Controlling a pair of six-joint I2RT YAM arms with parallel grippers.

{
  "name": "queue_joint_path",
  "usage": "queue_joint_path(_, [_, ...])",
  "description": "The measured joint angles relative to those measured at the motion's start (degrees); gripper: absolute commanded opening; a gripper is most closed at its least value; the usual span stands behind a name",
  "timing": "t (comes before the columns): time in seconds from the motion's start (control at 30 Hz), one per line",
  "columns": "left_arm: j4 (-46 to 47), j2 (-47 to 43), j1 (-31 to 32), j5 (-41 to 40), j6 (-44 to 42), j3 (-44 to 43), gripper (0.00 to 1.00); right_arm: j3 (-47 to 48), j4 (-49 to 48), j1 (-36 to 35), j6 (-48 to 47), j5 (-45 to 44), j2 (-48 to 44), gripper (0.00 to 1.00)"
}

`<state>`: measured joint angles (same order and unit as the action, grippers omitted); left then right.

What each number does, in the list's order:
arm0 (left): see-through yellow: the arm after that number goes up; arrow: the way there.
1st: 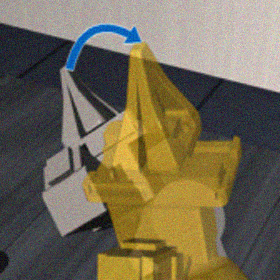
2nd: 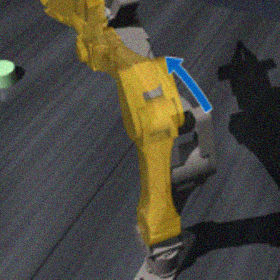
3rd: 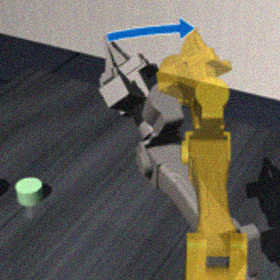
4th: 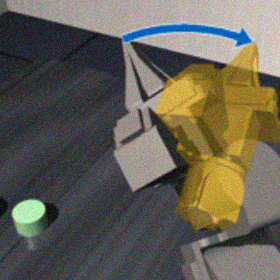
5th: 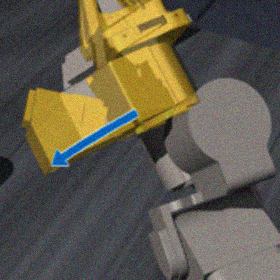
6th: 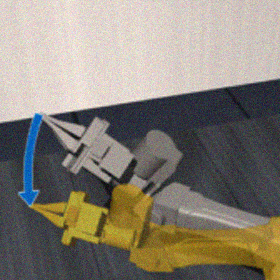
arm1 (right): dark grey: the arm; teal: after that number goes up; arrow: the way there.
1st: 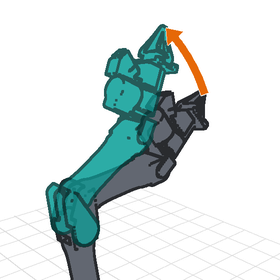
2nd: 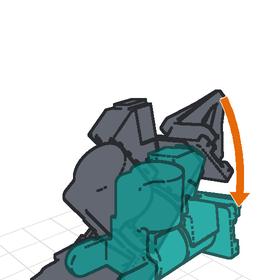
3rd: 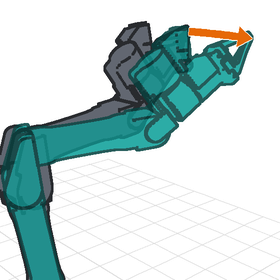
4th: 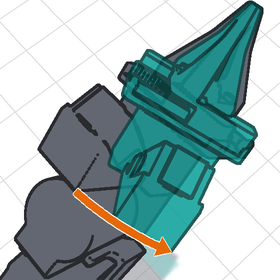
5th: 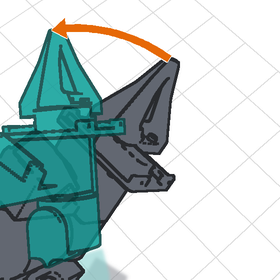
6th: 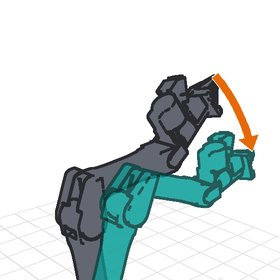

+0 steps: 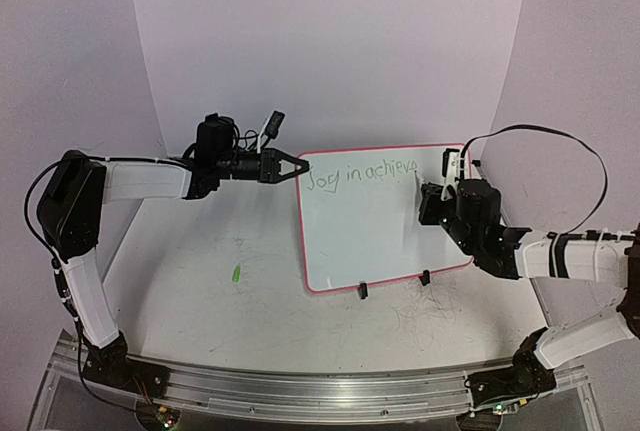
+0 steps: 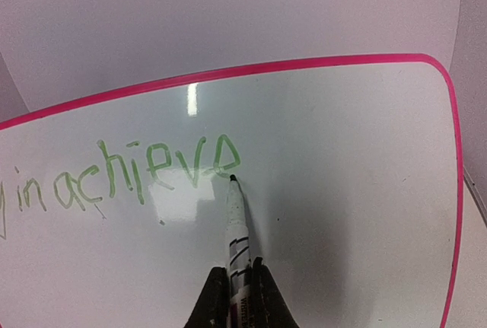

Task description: Write a sentence on the whiteboard

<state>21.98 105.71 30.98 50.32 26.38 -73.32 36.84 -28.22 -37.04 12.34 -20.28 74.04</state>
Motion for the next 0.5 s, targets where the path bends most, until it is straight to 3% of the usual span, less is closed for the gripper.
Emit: queue_joint_path(0.5, [0.0,0.0,0.0,0.1,-0.5,0.0,0.00,1.9,2.9,2.1,-2.1,0.7,-3.5,0.00])
